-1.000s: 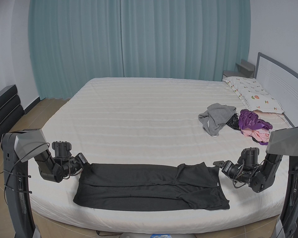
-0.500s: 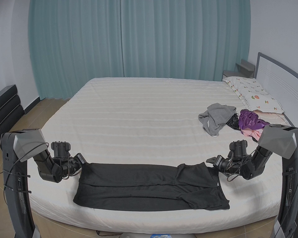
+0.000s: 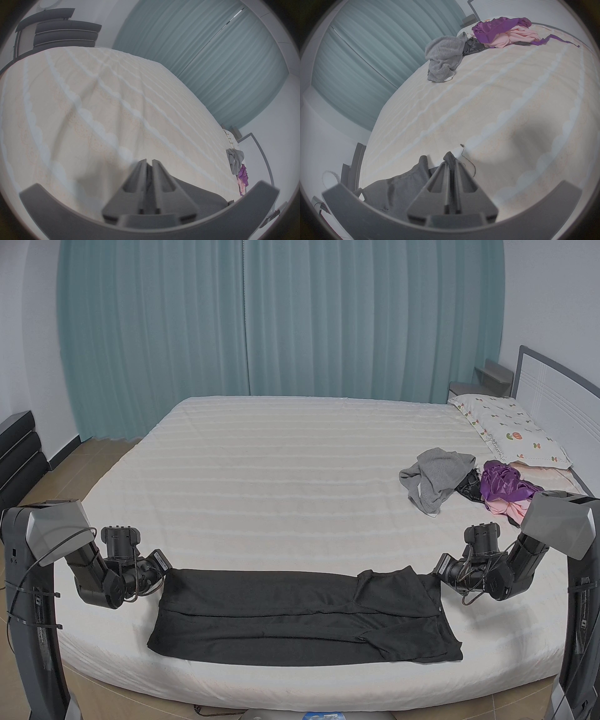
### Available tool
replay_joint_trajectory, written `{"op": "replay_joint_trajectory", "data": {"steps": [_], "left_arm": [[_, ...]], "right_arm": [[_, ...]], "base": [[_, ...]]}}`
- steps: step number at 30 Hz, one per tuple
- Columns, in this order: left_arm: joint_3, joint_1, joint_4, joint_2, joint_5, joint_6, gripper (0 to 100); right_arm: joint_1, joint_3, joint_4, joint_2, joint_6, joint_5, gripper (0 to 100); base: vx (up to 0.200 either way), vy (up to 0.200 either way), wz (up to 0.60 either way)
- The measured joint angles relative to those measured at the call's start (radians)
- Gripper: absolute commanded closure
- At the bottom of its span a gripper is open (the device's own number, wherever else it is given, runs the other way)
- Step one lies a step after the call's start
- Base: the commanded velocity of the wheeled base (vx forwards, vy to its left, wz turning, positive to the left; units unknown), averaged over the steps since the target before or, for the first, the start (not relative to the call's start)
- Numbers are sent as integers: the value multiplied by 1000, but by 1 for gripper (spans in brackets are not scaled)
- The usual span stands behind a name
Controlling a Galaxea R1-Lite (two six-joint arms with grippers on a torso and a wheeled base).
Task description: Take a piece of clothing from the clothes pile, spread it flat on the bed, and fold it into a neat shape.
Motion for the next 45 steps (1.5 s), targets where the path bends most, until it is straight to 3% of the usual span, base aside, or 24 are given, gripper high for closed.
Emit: {"op": "replay_joint_trajectory", "data": {"steps": [8, 14, 25, 31, 36, 37, 45], "left_arm": [[-5, 10, 2, 2, 1, 0, 0], [25, 17, -2, -7, -18, 16, 0], [159, 11, -40, -39, -139, 187, 0], [220, -3, -54, -44, -165, 307, 0], [250, -21, -56, -45, -167, 339, 0], [252, -24, -57, -45, -167, 340, 100], [261, -32, -55, -47, -167, 340, 100]], "right_arm": [[1, 14, -4, -10, 8, 5, 0], [-9, 104, -64, -50, 12, 53, 0], [-27, 395, -465, -85, 13, 113, 0], [-29, 457, -494, -85, 16, 126, 0], [-27, 468, -496, -85, 19, 135, 0], [-27, 471, -496, -85, 19, 136, 0], [-26, 485, -508, -87, 19, 136, 0]], "base": [[0, 0, 0], [0, 0, 0], [0, 0, 0], [0, 0, 0], [0, 0, 0], [0, 0, 0], [0, 0, 0]]}}
